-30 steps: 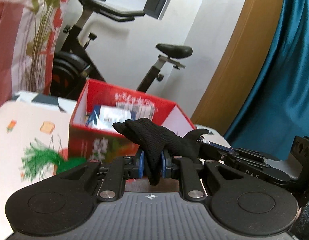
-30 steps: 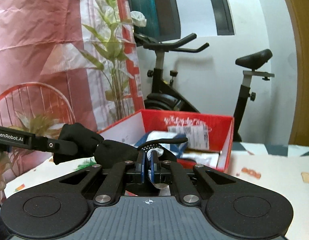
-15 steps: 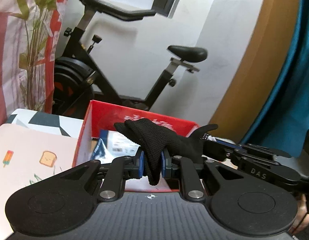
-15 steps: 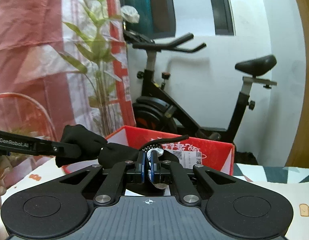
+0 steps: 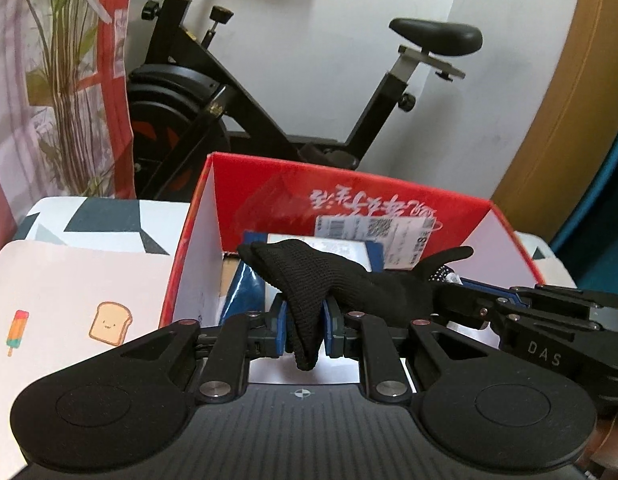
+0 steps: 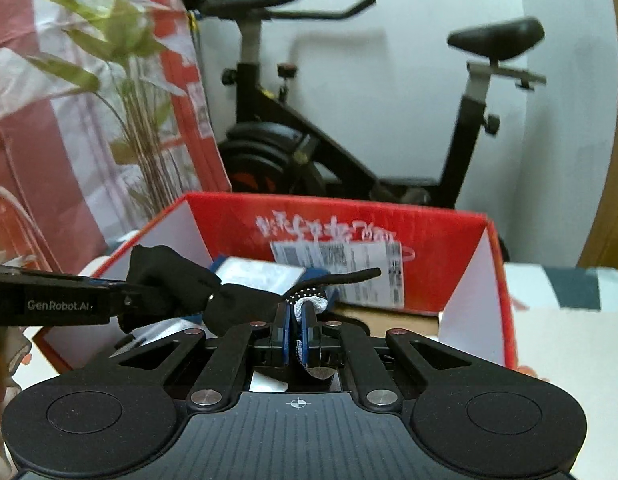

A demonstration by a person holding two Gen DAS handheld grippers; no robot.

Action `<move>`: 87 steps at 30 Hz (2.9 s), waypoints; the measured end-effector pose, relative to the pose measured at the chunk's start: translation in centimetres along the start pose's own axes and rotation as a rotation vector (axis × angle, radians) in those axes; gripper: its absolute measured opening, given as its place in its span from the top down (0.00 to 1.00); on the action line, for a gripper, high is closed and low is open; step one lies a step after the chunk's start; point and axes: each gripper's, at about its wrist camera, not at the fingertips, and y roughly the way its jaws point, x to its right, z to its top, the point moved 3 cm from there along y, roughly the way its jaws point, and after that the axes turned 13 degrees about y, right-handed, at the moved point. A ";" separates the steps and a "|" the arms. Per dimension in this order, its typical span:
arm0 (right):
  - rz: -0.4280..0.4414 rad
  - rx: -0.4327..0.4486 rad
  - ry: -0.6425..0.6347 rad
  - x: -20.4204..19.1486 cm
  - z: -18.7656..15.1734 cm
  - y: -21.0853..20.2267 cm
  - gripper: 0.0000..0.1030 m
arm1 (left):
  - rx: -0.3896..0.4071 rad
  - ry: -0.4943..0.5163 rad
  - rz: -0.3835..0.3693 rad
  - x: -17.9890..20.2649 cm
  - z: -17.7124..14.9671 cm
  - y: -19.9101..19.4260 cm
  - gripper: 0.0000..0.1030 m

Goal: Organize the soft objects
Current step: 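Lift the black sock with both tools and carry it over the red box, then open both tools to drop the sock into the box, then move both tools to the grey knit towel and close on its ends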

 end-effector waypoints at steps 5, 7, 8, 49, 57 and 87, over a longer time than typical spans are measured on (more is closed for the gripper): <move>-0.010 -0.015 0.023 0.3 -0.5 0.7 0.95 | 0.003 0.033 0.020 -0.2 0.0 0.2 0.64; -0.011 -0.016 0.025 0.3 -0.6 0.8 0.95 | 0.008 0.040 0.031 -0.3 0.0 0.2 0.63; -0.012 -0.013 0.023 0.2 -0.6 0.7 0.95 | 0.012 0.044 0.032 -0.2 0.1 0.2 0.62; 0.030 0.196 -0.058 0.2 -5.7 -12.0 0.00 | 0.114 0.014 0.126 1.1 -7.3 -10.7 0.09; 0.020 0.213 -0.029 1.5 -9.0 -13.9 0.00 | 0.083 -0.070 0.081 2.7 -12.0 -11.2 0.18; -0.038 -0.084 0.059 5.9 -15.7 -6.0 0.66 | -0.023 -0.140 0.104 1.6 -16.0 -6.9 0.48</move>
